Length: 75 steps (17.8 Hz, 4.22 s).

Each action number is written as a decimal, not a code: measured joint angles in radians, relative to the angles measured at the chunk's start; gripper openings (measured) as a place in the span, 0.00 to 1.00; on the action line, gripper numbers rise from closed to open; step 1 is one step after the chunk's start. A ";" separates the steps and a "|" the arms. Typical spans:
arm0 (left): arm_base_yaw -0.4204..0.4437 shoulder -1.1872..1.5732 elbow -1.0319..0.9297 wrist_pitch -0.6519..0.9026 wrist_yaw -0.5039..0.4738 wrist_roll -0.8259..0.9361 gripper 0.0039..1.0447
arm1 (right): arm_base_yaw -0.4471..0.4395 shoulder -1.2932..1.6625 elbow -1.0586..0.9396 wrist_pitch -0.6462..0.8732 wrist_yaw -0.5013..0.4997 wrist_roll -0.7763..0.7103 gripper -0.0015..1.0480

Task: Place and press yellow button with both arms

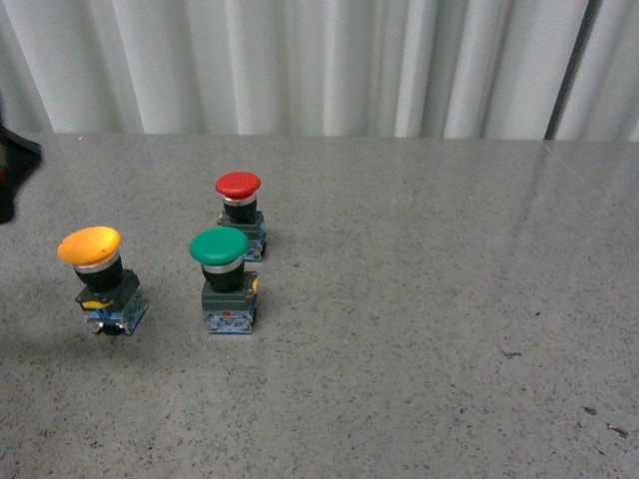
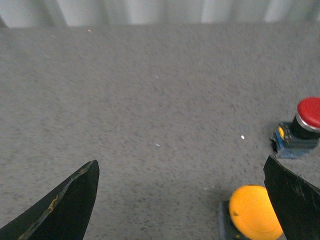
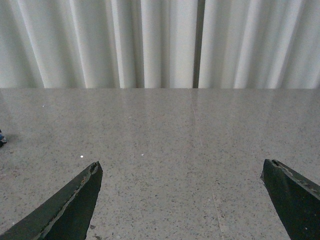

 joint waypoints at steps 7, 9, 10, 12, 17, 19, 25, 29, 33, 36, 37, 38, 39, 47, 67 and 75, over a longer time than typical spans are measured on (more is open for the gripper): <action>-0.073 0.235 0.097 -0.002 0.053 -0.030 0.94 | 0.000 0.000 0.000 0.000 0.000 0.000 0.94; -0.074 0.270 0.103 0.004 0.056 -0.031 0.94 | 0.000 0.000 0.000 0.000 0.000 0.000 0.94; -0.075 0.280 0.103 0.005 0.060 -0.031 0.94 | 0.000 0.000 0.000 0.000 0.000 0.000 0.94; -0.086 0.303 0.102 0.013 0.059 -0.030 0.94 | 0.000 0.000 0.000 0.000 0.000 0.000 0.94; -0.103 0.303 0.067 0.035 0.031 -0.013 0.80 | 0.000 0.000 0.000 0.000 0.000 0.000 0.94; -0.103 0.292 0.060 0.034 0.013 0.002 0.62 | 0.000 0.000 0.000 0.000 0.000 0.000 0.94; -0.142 0.158 0.063 -0.040 -0.042 0.037 0.33 | 0.000 0.000 0.000 0.000 0.000 0.000 0.94; -0.250 0.115 0.245 -0.111 -0.073 0.068 0.32 | 0.000 0.000 0.000 0.000 0.000 0.000 0.94; -0.375 0.314 0.513 -0.149 -0.031 0.009 0.32 | 0.000 0.000 0.000 0.000 0.000 0.000 0.94; -0.445 0.518 0.678 -0.185 0.002 -0.116 0.32 | 0.000 0.000 0.000 0.000 0.000 0.000 0.94; -0.465 0.571 0.727 -0.189 0.003 -0.154 0.32 | 0.000 0.000 0.000 0.000 0.000 0.000 0.94; -0.484 0.607 0.763 -0.196 -0.002 -0.175 0.32 | 0.000 0.000 0.000 0.000 0.000 0.000 0.94; -0.504 0.641 0.795 -0.200 -0.011 -0.198 0.32 | 0.000 0.000 0.000 0.000 0.000 0.000 0.94; -0.614 0.742 0.752 -0.229 -0.135 -0.283 0.32 | 0.000 0.000 0.000 0.000 0.001 0.000 0.94; -0.506 0.546 0.683 -0.098 -0.165 -0.195 0.94 | 0.000 0.000 0.000 0.000 0.000 0.000 0.94; -0.301 -0.250 0.098 0.061 -0.276 0.161 0.81 | 0.000 0.000 0.000 0.000 0.000 0.000 0.94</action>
